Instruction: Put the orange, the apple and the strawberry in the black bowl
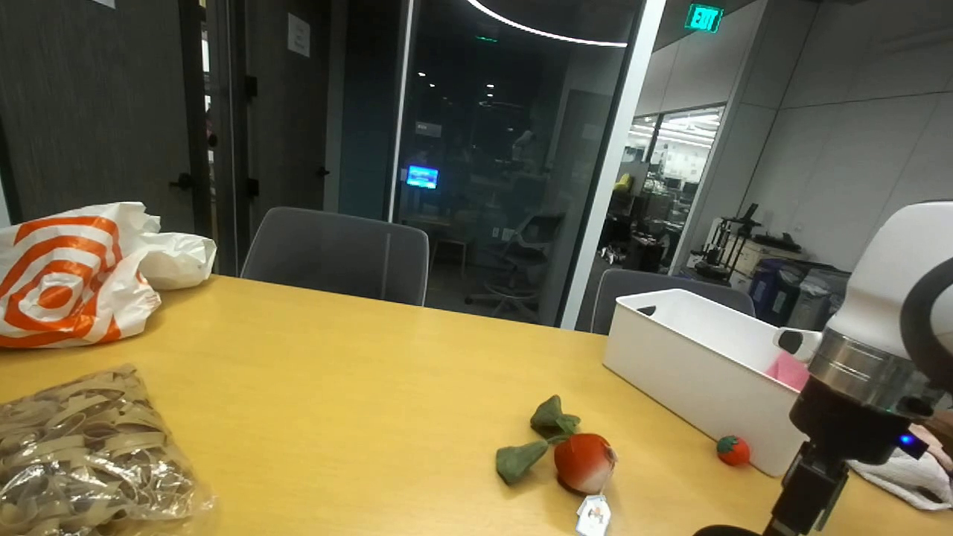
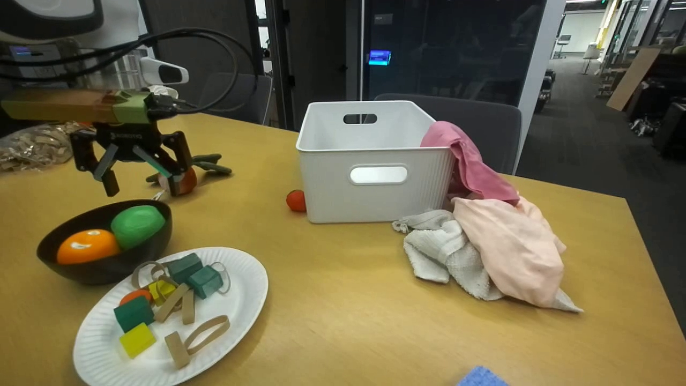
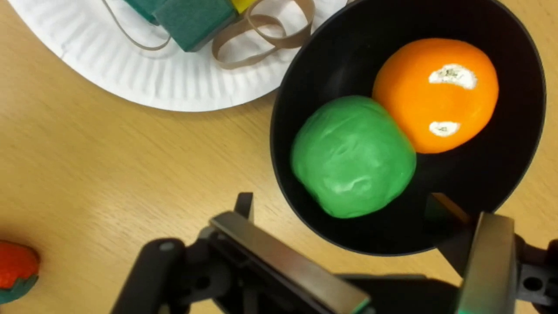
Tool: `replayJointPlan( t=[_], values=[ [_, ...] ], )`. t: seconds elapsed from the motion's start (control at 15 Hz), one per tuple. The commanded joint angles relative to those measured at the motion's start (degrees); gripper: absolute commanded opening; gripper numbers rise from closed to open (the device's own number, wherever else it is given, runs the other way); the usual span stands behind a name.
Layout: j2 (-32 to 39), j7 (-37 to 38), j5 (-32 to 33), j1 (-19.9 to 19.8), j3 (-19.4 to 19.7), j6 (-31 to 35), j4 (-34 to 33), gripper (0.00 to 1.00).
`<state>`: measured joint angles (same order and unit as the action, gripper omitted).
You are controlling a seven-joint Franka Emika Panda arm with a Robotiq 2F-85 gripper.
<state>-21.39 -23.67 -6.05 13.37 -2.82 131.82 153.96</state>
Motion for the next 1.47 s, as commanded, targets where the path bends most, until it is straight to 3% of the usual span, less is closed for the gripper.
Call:
replayJointPlan(
  t=[0.0, 0.6, 0.93, 1.4],
  values=[
    [3.7, 6.5, -2.0, -1.6, 0.4, 0.7, -3.8, 1.00],
    [20.4, 28.3, -1.0, -8.1, 0.3, 0.3, -18.3, 1.00],
    [26.1, 41.3, -1.3, -10.2, 0.7, 2.6, -20.7, 1.00],
    [28.1, 63.1, 1.4, -9.0, 1.9, 12.6, -19.3, 1.00]
  ],
)
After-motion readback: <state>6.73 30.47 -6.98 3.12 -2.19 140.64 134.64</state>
